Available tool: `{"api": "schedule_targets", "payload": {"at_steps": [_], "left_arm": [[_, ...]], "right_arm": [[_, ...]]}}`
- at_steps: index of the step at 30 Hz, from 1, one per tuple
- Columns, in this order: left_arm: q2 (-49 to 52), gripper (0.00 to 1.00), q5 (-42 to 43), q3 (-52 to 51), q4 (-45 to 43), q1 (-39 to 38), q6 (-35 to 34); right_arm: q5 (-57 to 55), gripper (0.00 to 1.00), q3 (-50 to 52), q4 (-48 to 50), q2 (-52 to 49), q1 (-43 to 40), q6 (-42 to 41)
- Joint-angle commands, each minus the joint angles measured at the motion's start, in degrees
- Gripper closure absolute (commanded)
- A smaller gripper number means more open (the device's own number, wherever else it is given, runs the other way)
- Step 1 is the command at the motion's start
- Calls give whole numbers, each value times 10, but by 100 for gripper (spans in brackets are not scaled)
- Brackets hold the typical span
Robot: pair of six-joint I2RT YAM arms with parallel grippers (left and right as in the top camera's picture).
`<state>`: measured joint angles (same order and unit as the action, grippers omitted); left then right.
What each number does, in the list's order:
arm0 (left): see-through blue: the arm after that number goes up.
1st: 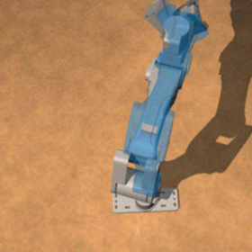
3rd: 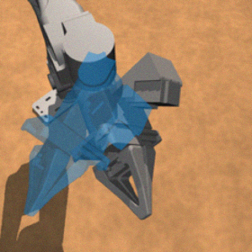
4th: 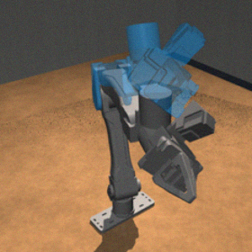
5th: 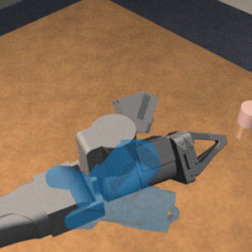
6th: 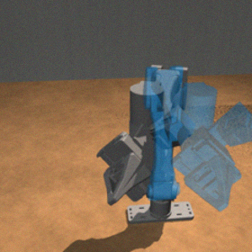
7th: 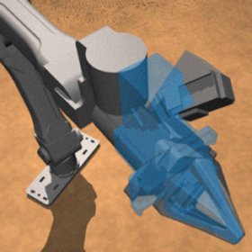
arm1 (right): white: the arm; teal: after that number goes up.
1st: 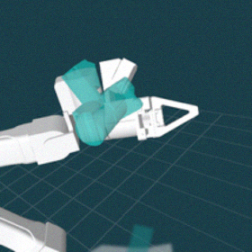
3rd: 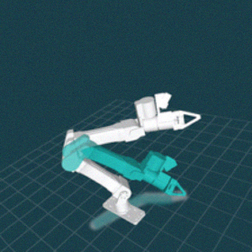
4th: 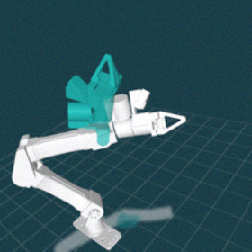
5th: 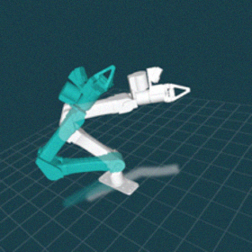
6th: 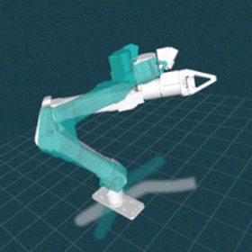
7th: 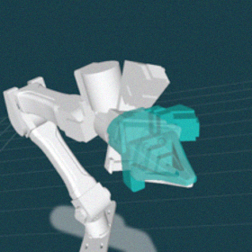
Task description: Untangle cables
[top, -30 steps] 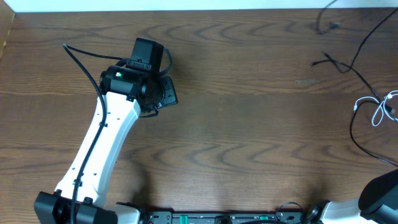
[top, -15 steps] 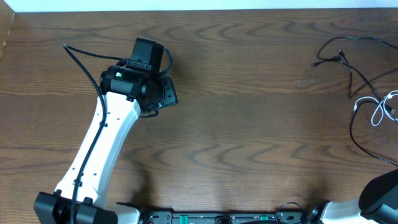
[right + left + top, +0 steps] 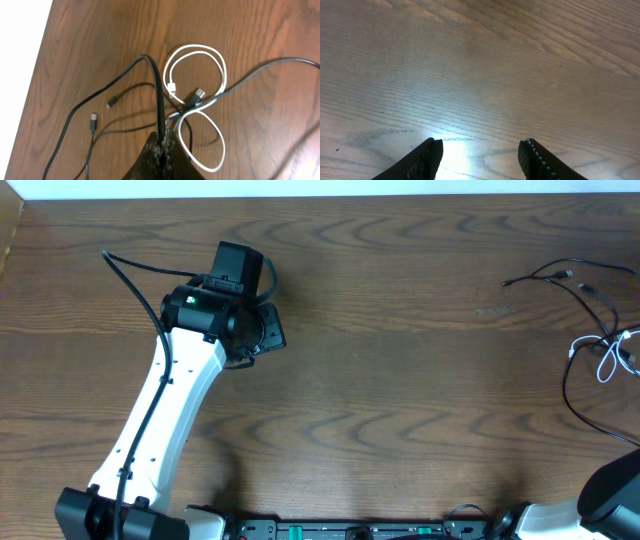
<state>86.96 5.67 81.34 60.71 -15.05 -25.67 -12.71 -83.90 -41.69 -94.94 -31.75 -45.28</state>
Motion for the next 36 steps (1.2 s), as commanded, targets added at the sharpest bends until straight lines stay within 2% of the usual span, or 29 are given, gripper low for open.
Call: {"api": "schedule_targets", "payload": {"at_steps": [1, 3, 12, 14, 16, 17, 18, 19, 20, 22, 29, 31, 33, 34, 36], "left_arm": [[-4, 46, -2, -2, 3, 2, 0], [-4, 46, -2, -2, 4, 2, 0], [-4, 46, -2, -2, 5, 2, 0], [-4, 46, -2, -2, 5, 2, 0], [-4, 46, -2, -2, 5, 2, 0], [-4, 46, -2, -2, 5, 2, 0], [-4, 46, -2, -2, 5, 2, 0], [-4, 46, -2, -2, 5, 2, 0], [-4, 46, -2, -2, 5, 2, 0], [-4, 46, -2, -2, 5, 2, 0], [-4, 46, -2, -2, 5, 2, 0], [-4, 46, -2, -2, 5, 2, 0], [-4, 46, -2, -2, 5, 2, 0], [-4, 46, -2, -2, 5, 2, 0], [-4, 46, -2, -2, 5, 2, 0]], "right_arm": [[23, 99, 10, 31, -32, -2, 86], [27, 99, 10, 34, -48, -2, 112], [23, 99, 10, -15, -129, -63, 112], [24, 93, 11, -36, -143, -90, 98], [24, 79, 12, -51, -152, -111, 89], [26, 66, 12, -57, -156, -121, 89], [28, 47, 12, -63, -160, -133, 89], [28, 42, 12, -65, -161, -137, 89], [29, 30, 12, -69, -161, -148, 89], [40, 17, 12, -69, -161, -156, 89], [109, 2, 12, -57, -161, -162, 93], [193, 6, 12, -31, -161, -161, 152], [287, 18, 12, -1, -161, -159, 220], [325, 31, 12, 8, -161, -157, 249], [407, 88, 12, 25, -161, -152, 304]]}}
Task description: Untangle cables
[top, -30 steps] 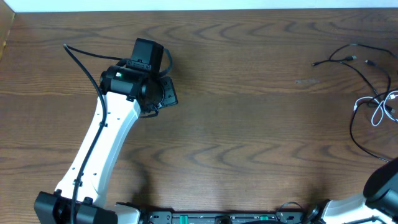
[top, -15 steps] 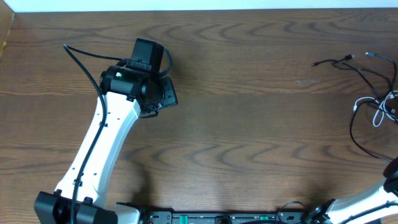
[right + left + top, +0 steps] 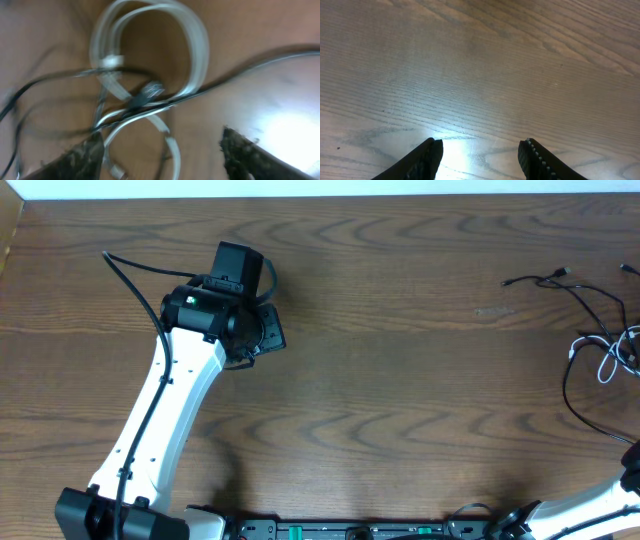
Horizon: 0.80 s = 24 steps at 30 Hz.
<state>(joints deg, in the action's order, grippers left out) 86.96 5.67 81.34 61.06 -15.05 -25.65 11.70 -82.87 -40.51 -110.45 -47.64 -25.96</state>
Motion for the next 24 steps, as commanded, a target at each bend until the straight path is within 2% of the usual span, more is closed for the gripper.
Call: {"api": "schedule_targets", "payload": {"at_steps": [1, 6, 12, 18, 24], "left_arm": [[-4, 46, -2, -2, 2, 2, -1], [-4, 46, -2, -2, 1, 2, -1], [-4, 46, -1, -2, 2, 2, -1], [-4, 46, -1, -2, 2, 2, -1], [-4, 46, -1, -2, 2, 2, -1]], "right_arm": [[191, 99, 1, 21, -6, 12, 119], [238, 99, 1, 60, -6, 44, 133], [240, 99, 1, 135, -6, 129, 260], [73, 99, 1, 193, -6, 216, 260], [23, 99, 1, 209, -14, 238, 257]]}}
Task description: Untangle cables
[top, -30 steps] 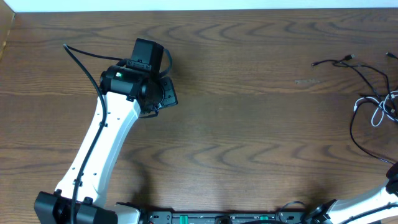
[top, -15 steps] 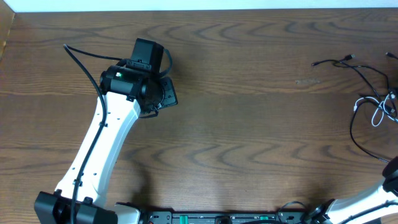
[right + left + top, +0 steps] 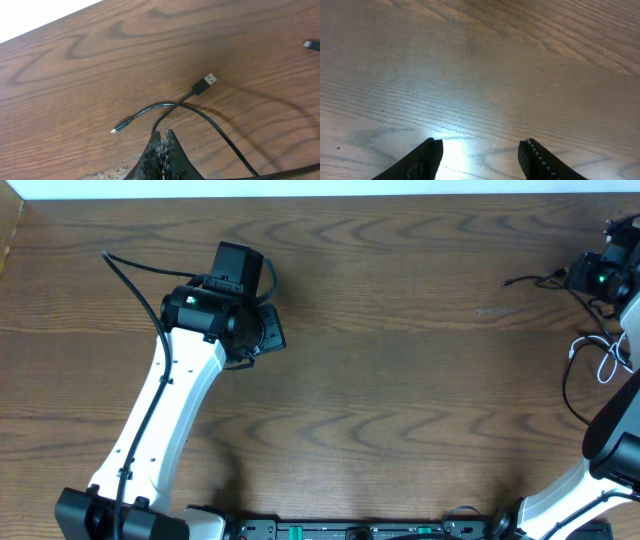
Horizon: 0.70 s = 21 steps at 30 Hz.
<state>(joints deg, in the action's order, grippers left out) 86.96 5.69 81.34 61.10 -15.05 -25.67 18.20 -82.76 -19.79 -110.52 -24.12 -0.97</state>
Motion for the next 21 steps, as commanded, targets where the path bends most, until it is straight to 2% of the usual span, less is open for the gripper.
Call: {"api": "schedule_targets", "payload": {"at_steps": [1, 7, 15, 21], "left_arm": [[-4, 46, -2, -2, 2, 2, -1], [-4, 46, -2, -2, 2, 2, -1], [-4, 46, -2, -2, 3, 2, -1], [-4, 46, -2, -2, 4, 2, -1]], "right_arm": [[-59, 99, 0, 1, -20, 2, -3], [-89, 99, 0, -13, -51, 1, -14], [-263, 99, 1, -104, -80, -9, -38], [-263, 99, 1, -149, -84, -22, -44]]}}
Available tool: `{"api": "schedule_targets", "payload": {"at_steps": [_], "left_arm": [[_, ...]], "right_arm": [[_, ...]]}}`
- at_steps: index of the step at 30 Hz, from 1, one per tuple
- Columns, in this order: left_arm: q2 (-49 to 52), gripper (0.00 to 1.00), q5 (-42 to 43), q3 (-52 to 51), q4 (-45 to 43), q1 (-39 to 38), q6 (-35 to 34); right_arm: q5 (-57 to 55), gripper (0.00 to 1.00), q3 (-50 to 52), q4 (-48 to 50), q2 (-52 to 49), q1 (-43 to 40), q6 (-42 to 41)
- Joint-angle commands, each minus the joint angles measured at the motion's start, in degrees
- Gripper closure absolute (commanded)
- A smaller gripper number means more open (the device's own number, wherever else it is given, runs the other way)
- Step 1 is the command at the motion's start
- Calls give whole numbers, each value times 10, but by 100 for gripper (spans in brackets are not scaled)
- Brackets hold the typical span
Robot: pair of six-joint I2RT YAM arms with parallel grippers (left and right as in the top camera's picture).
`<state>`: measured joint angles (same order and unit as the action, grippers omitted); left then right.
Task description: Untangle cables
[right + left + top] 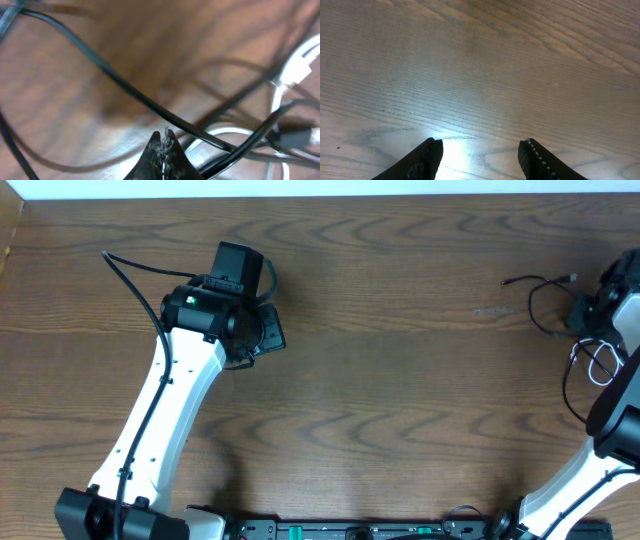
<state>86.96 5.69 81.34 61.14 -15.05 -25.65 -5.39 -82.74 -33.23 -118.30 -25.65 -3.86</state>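
A black cable (531, 300) lies at the table's far right, one plug end toward the middle and a loop bending back to my right gripper (583, 312). In the right wrist view that gripper (164, 133) is shut low over the tangle; a thick black cable (235, 152) comes out beside its fingers, so it appears to be held. Another black strand (125, 90) crosses just ahead. A white cable (603, 360) loops under the black ones near the right edge, blurred (295, 65) up close. My left gripper (480, 143) is open over bare wood, far away at the left (268, 330).
The brown wooden table (400, 380) stretches between the two arms. The left arm's own black cable (135, 280) trails toward the far left corner. The tangle reaches the table's right edge, partly out of the overhead view.
My right gripper, still shut, has moved toward the near side and lower, onto the tangle. The black cable's far end now bends into a loop. The left arm is unchanged.
My right gripper was shut on a black cable above the white loops. It then stood open close over the tangle. Later it was shut at the far right by the cable's plug ends, and now sits lower among the crossed cables. The left gripper stayed open.
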Motion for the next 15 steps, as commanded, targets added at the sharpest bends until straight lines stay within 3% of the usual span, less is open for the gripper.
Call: {"api": "schedule_targets", "payload": {"at_steps": [1, 10, 15], "left_arm": [[-4, 46, -2, -2, 4, 2, -1], [-4, 46, -2, -2, 3, 2, -1], [-4, 46, -2, -2, 3, 2, -1]], "right_arm": [[-26, 99, 0, -21, -6, -8, -15], [5, 99, -1, -41, 2, -10, -19], [61, 99, -7, -21, 68, -10, -19]]}}
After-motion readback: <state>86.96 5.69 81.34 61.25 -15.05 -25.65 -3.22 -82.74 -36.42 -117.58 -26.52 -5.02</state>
